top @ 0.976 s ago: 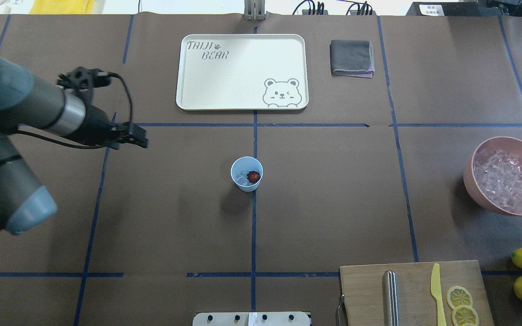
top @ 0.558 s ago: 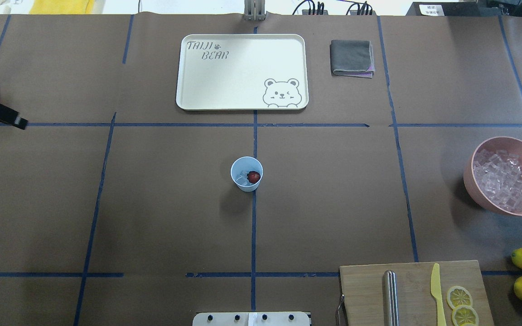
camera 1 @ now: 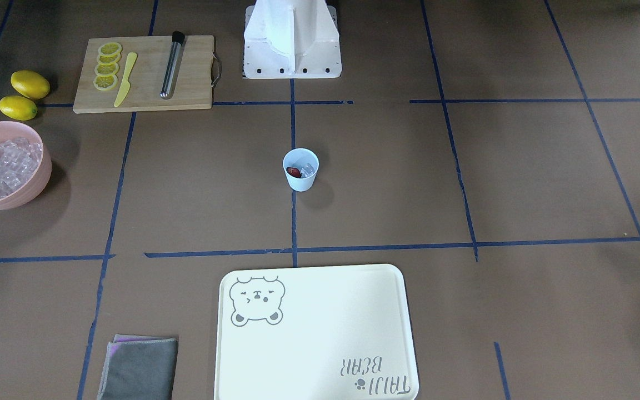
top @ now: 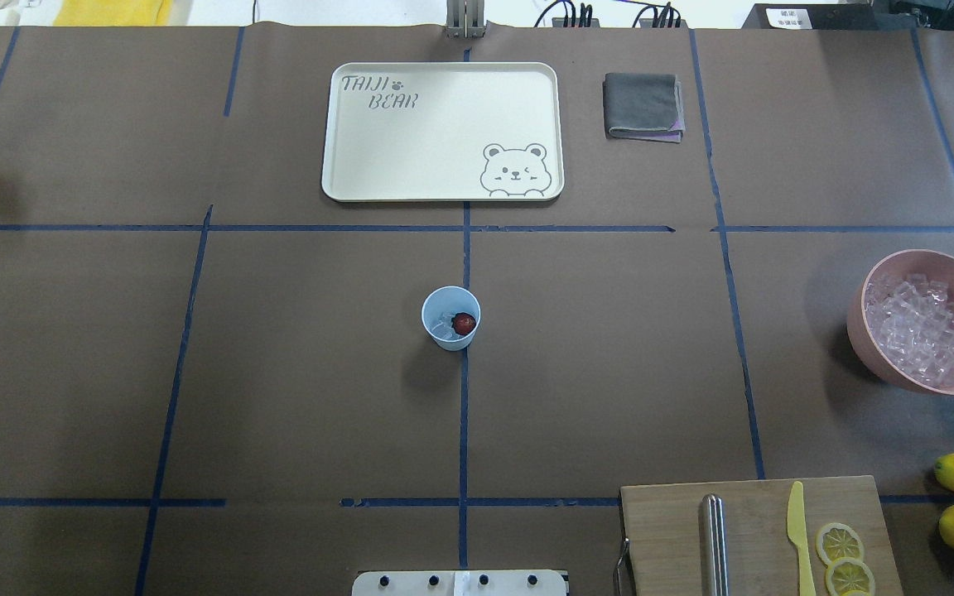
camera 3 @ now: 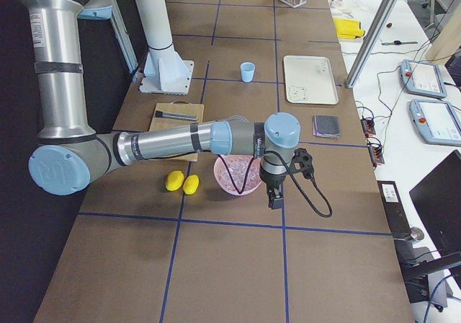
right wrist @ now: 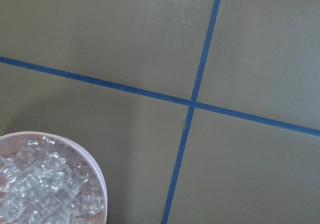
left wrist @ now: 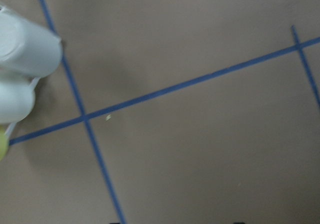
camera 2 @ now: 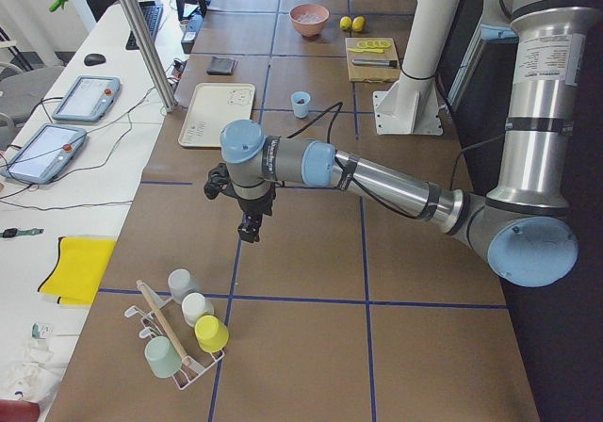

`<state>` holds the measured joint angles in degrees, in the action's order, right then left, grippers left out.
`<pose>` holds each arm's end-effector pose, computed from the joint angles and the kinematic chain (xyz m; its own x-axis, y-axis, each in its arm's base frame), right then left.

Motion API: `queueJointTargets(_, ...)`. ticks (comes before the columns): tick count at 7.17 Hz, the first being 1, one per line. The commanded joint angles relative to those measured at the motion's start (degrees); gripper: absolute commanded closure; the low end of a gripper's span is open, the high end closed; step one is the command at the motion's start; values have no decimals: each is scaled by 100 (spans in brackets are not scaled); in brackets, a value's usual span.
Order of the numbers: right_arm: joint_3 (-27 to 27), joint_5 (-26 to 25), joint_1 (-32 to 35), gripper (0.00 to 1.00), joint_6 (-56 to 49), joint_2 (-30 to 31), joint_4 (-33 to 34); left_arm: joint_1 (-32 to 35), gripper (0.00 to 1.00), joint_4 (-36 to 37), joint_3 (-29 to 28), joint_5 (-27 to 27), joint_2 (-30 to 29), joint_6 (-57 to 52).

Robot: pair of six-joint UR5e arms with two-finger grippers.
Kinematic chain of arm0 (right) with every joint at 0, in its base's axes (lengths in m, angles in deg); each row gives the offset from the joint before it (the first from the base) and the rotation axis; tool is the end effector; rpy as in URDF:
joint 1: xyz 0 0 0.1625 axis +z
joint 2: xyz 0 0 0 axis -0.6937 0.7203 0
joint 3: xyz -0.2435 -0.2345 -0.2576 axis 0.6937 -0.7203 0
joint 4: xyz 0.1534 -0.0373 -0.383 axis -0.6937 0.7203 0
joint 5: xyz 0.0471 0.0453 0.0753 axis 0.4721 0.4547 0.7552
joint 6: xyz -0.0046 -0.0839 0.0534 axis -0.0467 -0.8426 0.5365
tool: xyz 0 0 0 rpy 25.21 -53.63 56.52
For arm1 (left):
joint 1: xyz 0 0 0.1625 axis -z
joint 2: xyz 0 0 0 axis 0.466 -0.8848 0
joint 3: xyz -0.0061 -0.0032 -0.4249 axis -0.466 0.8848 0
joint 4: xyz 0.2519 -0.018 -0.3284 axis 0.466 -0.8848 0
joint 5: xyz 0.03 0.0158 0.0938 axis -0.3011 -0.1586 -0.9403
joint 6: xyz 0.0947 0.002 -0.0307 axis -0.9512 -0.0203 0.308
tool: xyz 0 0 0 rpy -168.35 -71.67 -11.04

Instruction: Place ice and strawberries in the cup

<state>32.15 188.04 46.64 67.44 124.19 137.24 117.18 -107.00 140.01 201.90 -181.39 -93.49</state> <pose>0.0702 -0.5076 0.5890 0.7123 -0.2233 0.6655 0.1605 0.9748 0.1552 -0.0553 -0.4879 0.5351 0.6518 0.2626 -0.7115 -0.1987 0.9645 0.1739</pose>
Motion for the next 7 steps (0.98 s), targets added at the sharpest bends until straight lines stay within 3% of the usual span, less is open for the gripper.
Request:
queueJointTargets(1, -309, 110, 40, 0, -270, -14, 15, 332, 18, 1540, 83, 21, 38, -266)
queueJointTargets(3, -309, 417, 40, 0, -252, -48, 181, 323, 1, 1776, 235, 65, 151, -318)
queueJointTargets(7, -133, 392, 31, 0, -191, 39, 244, 297, 0, 1029, -72, 56, 398, -283)
